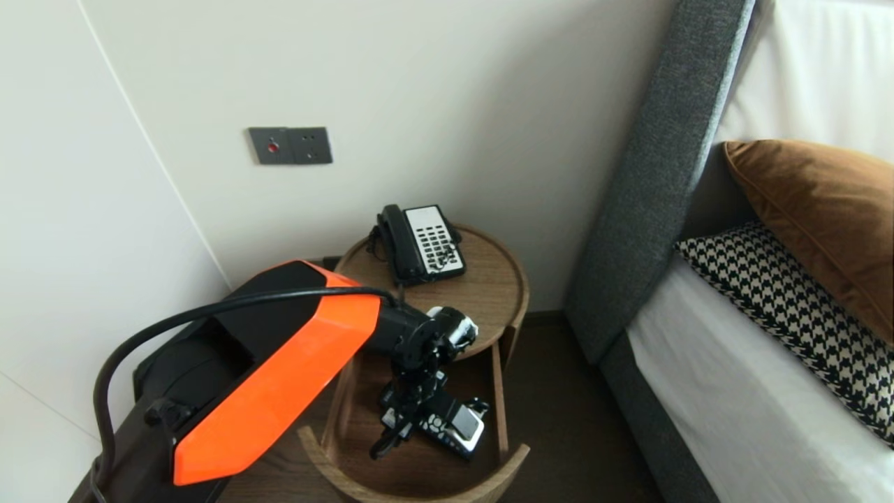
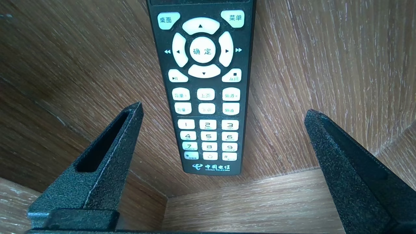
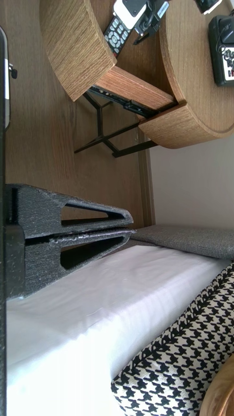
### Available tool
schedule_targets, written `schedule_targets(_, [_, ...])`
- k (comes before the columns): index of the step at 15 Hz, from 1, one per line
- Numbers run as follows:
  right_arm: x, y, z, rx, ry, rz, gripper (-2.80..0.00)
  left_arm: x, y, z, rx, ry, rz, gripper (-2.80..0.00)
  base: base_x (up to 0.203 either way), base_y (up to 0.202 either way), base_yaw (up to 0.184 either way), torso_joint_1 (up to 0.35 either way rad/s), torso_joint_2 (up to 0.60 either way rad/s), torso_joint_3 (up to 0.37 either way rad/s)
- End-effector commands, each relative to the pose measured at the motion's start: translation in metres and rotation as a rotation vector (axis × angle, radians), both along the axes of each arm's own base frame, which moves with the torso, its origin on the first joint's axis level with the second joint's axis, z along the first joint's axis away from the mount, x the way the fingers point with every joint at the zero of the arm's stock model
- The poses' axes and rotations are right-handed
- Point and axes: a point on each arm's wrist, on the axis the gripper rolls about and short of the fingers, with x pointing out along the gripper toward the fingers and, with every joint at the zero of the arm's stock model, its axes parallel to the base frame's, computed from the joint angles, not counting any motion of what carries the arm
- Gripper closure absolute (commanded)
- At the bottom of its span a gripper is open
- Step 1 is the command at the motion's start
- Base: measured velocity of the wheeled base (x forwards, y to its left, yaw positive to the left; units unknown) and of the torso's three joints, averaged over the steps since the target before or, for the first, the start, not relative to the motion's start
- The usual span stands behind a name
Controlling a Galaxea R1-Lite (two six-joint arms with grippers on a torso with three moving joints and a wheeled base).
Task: Take the remote control out of the drawer one by one and place them on the table
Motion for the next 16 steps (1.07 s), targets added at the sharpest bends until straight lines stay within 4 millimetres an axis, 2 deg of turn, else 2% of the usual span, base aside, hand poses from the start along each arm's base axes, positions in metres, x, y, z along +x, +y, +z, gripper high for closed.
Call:
schedule_targets(1, [0.000, 0.000, -0.001, 0.000, -0.004, 0.000, 0.00, -0.001, 0.000, 0.000, 0.007, 0.002, -0.008, -2.80, 0.000, 0.000, 0.000, 0.000, 0.00, 0.000])
schedule_targets(5, [0.000, 0.000, -0.001, 0.000, -0.004, 0.000, 0.00, -0.001, 0.001, 0.000, 0.006, 0.001, -0.008, -2.80, 0.000, 0.000, 0.000, 0.001, 0.00, -0.045])
schedule_targets(11, [0.000, 0.000, -0.001, 0.000, -0.004, 0.000, 0.00, -0.010, -0.002, 0.006, -0.031, -0.033, -0.028, -2.80, 0.000, 0.000, 0.000, 0.002, 0.00, -0.179])
schedule_targets(16, [0.000, 0.000, -0.001, 0.000, -0.004, 0.000, 0.00, -0.012, -0.001, 0.009, -0.040, -0.039, -0.030, -2.80, 0.000, 0.000, 0.000, 0.002, 0.00, -0.034])
